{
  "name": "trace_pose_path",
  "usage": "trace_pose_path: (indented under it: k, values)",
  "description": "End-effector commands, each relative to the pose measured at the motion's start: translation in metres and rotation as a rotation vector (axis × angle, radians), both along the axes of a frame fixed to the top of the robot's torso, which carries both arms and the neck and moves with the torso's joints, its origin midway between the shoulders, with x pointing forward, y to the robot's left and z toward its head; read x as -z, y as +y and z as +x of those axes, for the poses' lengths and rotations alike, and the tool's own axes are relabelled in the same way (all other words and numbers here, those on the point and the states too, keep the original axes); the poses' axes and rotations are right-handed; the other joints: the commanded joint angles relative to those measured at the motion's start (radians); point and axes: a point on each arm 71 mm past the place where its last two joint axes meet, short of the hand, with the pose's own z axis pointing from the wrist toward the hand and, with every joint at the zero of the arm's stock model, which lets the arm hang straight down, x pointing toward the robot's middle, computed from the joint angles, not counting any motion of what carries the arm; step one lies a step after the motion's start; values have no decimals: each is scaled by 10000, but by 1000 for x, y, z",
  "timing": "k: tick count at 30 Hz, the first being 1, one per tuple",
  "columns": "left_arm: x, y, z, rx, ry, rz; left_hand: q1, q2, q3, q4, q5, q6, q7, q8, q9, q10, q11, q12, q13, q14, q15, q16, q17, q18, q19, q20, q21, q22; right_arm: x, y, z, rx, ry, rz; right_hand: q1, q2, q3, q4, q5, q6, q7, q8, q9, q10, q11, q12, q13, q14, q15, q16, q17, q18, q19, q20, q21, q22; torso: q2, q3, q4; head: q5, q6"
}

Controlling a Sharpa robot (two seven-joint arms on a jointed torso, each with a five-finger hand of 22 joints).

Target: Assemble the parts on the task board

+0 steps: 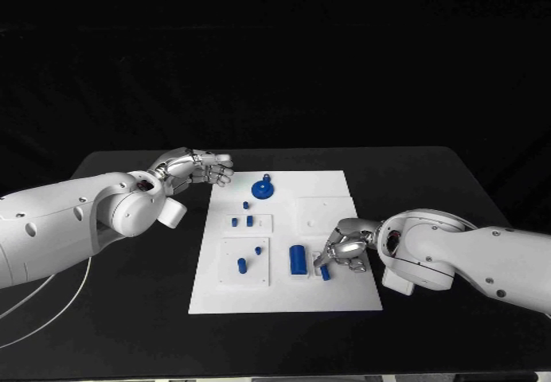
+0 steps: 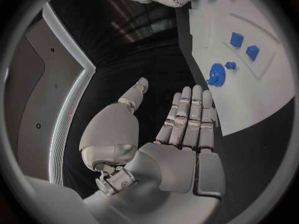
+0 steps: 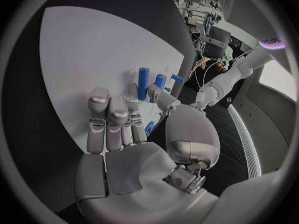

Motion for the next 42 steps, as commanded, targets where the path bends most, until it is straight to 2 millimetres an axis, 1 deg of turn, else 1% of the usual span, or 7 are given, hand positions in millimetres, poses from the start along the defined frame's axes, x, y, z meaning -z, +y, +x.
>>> trace_pose_path:
  k: [1, 17, 21, 23, 33, 40, 42]
  values:
    - [-1, -2, -1, 187, -13, -35, -2, 62, -21, 50, -36, -77, 35, 53, -16, -48, -3, 45, -13, -50, 34, -70, 10, 90, 73, -3, -38, 16, -1, 2, 0, -55, -18, 32, -186, -23, -31, 136, -82, 78, -24, 34, 8, 110, -42, 2, 13, -5, -80, -36, -10, 317, -17, -76, 21, -13, -1, -4, -2, 16, -5]
    - [-1, -1, -1, 190, 11, 11, -10, 58, -29, 54, -36, -78, 35, 57, -20, -49, -3, 45, -13, -50, 34, -74, 17, 91, 73, -4, -44, 22, -2, 4, 1, -87, -48, 67, -691, -272, -296, 456, -138, 96, -41, 12, 22, 119, -63, -7, 36, -14, -104, -14, -9, 317, -21, -142, 33, -10, -4, -3, -1, 58, -14]
    - [-1, 0, -1, 182, 5, 22, -8, 57, -30, 53, -36, -78, 35, 58, -20, -49, -4, 45, -12, -50, 33, -75, 18, 91, 73, -5, -45, 24, -2, 4, 0, -121, -12, 37, -571, 65, -334, 300, -130, 119, -58, 21, 43, 144, -82, 5, 53, -20, -120, -1, -4, 317, -29, -180, 48, 0, -1, -5, 1, 60, -20]
    - [-1, 0, -1, 175, 2, 24, -7, 57, -30, 52, -36, -78, 35, 58, -21, -48, -4, 45, -12, -49, 33, -76, 19, 92, 73, -5, -46, 25, -2, 4, 0, -128, -4, 24, 16, 341, 239, 28, -44, 151, -74, 22, 46, 157, -99, -2, 57, -24, -134, -4, -11, 317, -49, -221, 34, -5, -1, -3, -1, 59, -23]
    - [-1, 0, -1, 172, 3, 27, -1, 57, -31, 49, -36, -78, 34, 61, -23, -47, -5, 46, -12, -48, 32, -78, 23, 93, 74, -6, -49, 29, -2, 2, 2, -177, -198, -150, 382, 570, 752, -570, 337, 218, -62, 17, 58, 221, -82, 10, 88, -6, -111, 16, -28, 317, 3, -133, 98, 14, 2, 2, -2, 63, -30]
    - [-1, 0, -1, 176, 9, 29, -1, 57, -32, 49, -37, -78, 33, 62, -24, -47, -5, 46, -12, -48, 32, -78, 25, 93, 75, -6, -50, 30, -2, 2, 3, -159, -219, -125, 338, 509, 724, -610, 291, 211, -55, 7, 56, 220, -72, 3, 89, -7, -105, 11, -36, 317, 7, -114, 97, 9, -1, 4, -4, 64, -26]
    - [-1, 0, -1, 182, 10, 27, -1, 56, -32, 49, -37, -78, 33, 62, -24, -47, -5, 46, -12, -48, 32, -79, 25, 93, 75, -6, -50, 30, -2, 2, 3, -124, -230, -131, -35, 257, 459, -445, 211, 197, -34, -6, 50, 211, -54, -13, 82, -7, -83, 5, -45, 306, 18, -76, 101, 5, -1, 3, -6, 61, -17]
